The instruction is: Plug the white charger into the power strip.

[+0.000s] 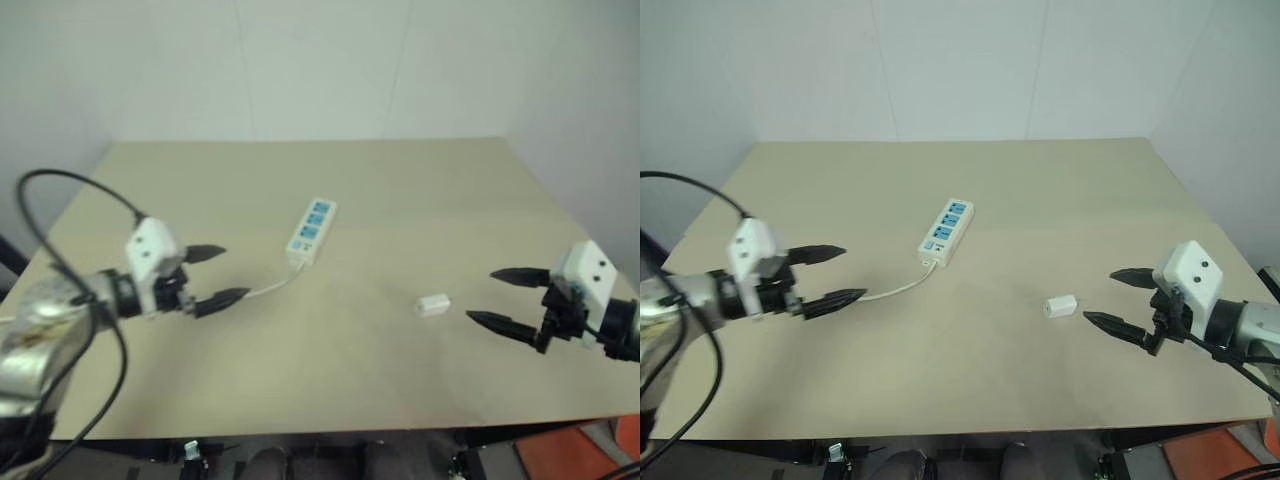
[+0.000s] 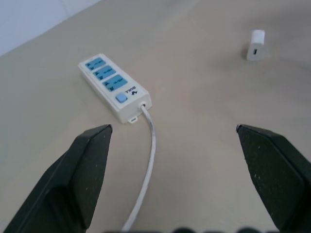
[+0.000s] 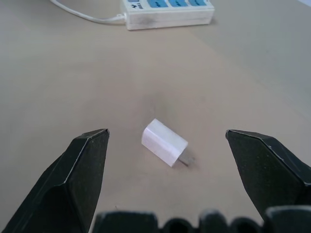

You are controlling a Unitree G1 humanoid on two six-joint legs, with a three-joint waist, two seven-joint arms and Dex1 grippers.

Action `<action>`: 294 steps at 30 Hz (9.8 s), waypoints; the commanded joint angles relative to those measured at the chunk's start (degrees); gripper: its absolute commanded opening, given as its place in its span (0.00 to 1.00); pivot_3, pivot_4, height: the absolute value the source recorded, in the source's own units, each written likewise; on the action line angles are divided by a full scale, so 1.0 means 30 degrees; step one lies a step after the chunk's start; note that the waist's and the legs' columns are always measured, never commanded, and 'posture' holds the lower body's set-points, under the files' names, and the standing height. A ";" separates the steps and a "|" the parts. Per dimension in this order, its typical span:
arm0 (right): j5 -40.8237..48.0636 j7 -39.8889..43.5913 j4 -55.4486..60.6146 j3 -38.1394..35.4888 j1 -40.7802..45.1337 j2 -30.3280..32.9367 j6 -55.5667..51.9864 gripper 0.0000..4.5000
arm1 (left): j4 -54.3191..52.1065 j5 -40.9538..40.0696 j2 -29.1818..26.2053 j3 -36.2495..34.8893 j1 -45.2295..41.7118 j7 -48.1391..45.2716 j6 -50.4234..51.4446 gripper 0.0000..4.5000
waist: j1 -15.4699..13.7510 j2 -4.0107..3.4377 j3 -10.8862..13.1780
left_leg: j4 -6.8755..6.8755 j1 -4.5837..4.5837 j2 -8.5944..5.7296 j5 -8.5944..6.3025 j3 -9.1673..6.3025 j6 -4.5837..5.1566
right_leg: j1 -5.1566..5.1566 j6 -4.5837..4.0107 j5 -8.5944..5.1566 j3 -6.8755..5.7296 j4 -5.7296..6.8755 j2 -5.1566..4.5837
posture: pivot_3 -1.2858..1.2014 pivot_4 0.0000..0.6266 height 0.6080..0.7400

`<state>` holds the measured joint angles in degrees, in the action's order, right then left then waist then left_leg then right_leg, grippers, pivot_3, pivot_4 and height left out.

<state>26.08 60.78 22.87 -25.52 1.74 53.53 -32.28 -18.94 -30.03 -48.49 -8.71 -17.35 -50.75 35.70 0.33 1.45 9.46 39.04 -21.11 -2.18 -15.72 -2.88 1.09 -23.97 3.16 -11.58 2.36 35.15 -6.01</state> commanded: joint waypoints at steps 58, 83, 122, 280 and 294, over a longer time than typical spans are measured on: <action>0.2126 -0.1862 0.2205 0.0041 0.1100 0.0225 0.0036 1.00 | 1.0768 0.8079 1.0570 0.4621 -0.1853 0.5305 -1.0649 0.99 | -0.0290 0.0017 -0.0001 | 0.0025 -0.0051 -0.0004 -0.0022 0.0004 0.0035 | -0.0049 0.0003 0.0039 0.0010 -0.0028 -0.0016 | 0.52 0.24 1.00; 0.3047 -0.2591 0.2249 0.0796 0.2622 0.0327 -0.0246 1.00 | 1.0243 0.7789 1.2111 0.5839 -0.1155 0.5053 -0.6466 0.74 | -0.0467 -0.0158 -0.0139 | 0.0025 0.0260 -0.0025 -0.0042 -0.0013 0.0064 | 0.0367 0.0079 -0.0011 -0.0022 -0.0088 -0.0030 | 0.52 0.24 1.00; -1.1090 0.6242 -0.9176 1.7535 1.4842 0.0479 0.5138 1.00 | 1.1851 0.6643 0.7341 0.7810 -0.1038 -0.8138 -1.3602 0.74 | -0.0156 -0.0157 -0.0113 | 0.0034 -0.0057 -0.0026 -0.0038 0.0007 0.0063 | -0.0048 0.0036 0.0012 -0.0007 -0.0049 -0.0036 | 0.52 0.24 1.00; -0.4449 0.3044 -1.4487 1.5517 0.9016 -1.1590 0.8778 0.88 | 1.1693 0.6275 0.5301 0.7497 -0.1374 -0.7858 -1.2489 0.74 | 0.0686 -0.0137 -0.0399 | -0.0088 0.0423 0.0251 -0.0055 -0.0013 0.0038 | 0.0308 -0.0087 0.0018 -0.0002 -0.0044 0.0247 | 0.52 0.24 1.00; -0.2722 0.2636 -1.0248 1.1842 0.8782 -0.8310 0.7825 1.00 | 0.8552 0.3732 0.4168 0.5575 -0.1402 -0.8603 -0.9429 0.99 | 0.0248 -0.0120 -0.0286 | -0.0085 0.0256 0.0249 -0.0060 -0.0021 0.0028 | 0.0168 -0.0100 0.0016 -0.0017 -0.0056 0.0222 | 0.52 0.24 1.00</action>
<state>15.12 68.57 -12.17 13.36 28.57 27.10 -7.32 9.97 -16.59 -35.07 10.33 -21.58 -76.15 6.74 1.08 1.09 8.60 38.76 -20.42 -1.43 -15.90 -2.93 1.16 -23.55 2.86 -11.53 2.31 34.97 -5.34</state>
